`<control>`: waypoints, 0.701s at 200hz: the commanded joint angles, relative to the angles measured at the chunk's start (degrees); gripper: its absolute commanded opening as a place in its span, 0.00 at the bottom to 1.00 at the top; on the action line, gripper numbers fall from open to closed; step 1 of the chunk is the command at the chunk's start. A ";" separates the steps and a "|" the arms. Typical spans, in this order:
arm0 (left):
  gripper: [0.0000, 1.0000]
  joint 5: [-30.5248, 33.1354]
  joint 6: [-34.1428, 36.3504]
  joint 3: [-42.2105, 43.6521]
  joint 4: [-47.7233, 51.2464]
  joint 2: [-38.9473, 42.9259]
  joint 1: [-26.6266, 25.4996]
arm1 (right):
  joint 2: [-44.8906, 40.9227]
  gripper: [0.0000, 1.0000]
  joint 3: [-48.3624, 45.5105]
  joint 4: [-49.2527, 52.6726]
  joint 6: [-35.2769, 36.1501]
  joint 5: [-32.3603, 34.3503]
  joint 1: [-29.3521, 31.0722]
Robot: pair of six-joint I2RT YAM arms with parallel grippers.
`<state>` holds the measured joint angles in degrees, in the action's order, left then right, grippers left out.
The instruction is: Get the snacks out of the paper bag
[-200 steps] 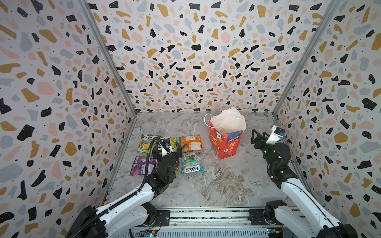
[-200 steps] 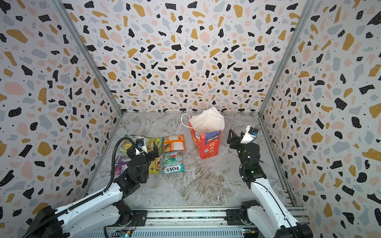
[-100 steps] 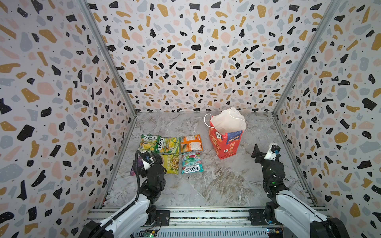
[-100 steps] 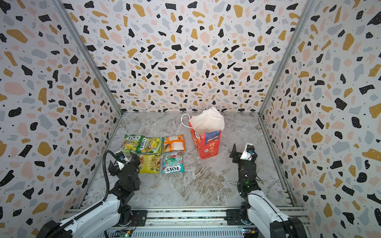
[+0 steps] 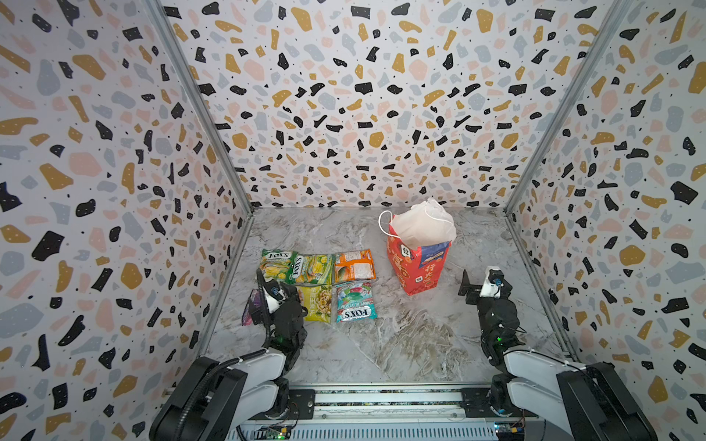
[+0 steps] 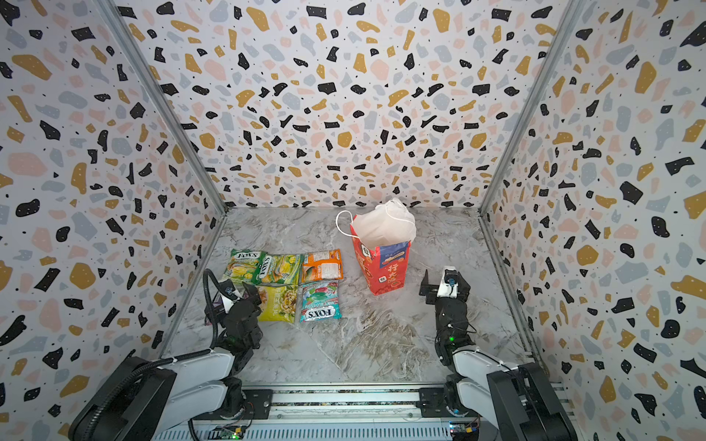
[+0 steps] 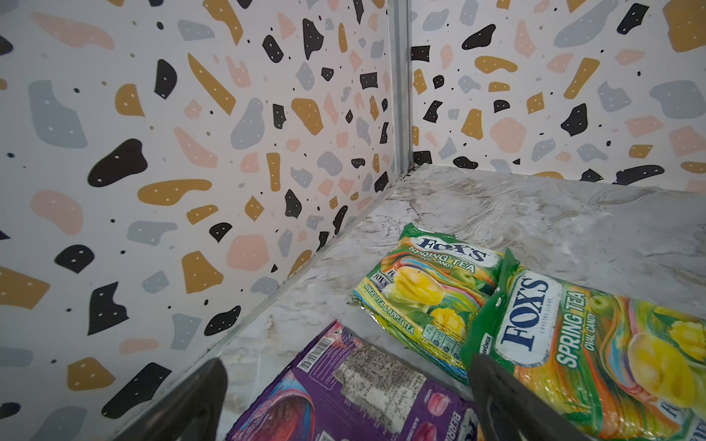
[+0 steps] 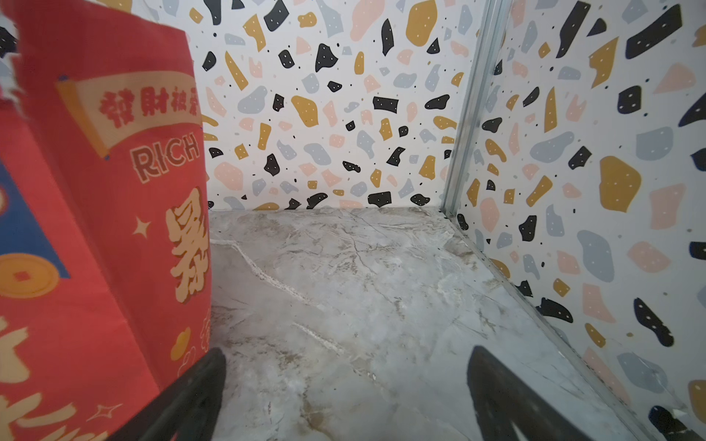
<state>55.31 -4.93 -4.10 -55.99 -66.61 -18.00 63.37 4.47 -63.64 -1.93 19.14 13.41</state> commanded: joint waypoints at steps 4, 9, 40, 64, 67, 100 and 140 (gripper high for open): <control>1.00 -4.44 0.37 -1.71 -11.01 -3.81 2.31 | 3.87 0.99 0.81 -1.96 -1.73 -0.08 -2.13; 1.00 -4.78 0.28 -1.62 -12.32 -4.88 2.75 | 5.20 0.99 0.80 -2.81 -1.55 -0.40 -2.22; 0.99 -11.42 1.90 -1.50 -15.55 -7.99 3.95 | 8.17 0.99 2.08 -4.48 0.74 0.62 -2.07; 0.99 -14.91 3.49 -0.52 -18.74 -9.47 3.98 | 9.49 0.99 0.33 -10.02 1.65 2.87 -2.14; 0.99 -15.65 3.52 -0.01 -19.38 -9.49 3.94 | 9.86 0.99 -0.05 -11.06 1.70 2.70 -2.30; 1.00 -21.22 6.59 1.77 -27.12 -13.83 3.94 | 17.58 0.99 -0.57 -20.64 1.73 -1.36 -4.80; 1.00 -20.45 5.62 -0.65 -20.62 -12.60 4.26 | 22.54 0.99 -0.28 -24.28 4.47 -10.24 -5.50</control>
<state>35.38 0.43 -2.50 -75.13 -79.29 -14.13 84.07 3.70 -81.84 0.08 14.57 7.92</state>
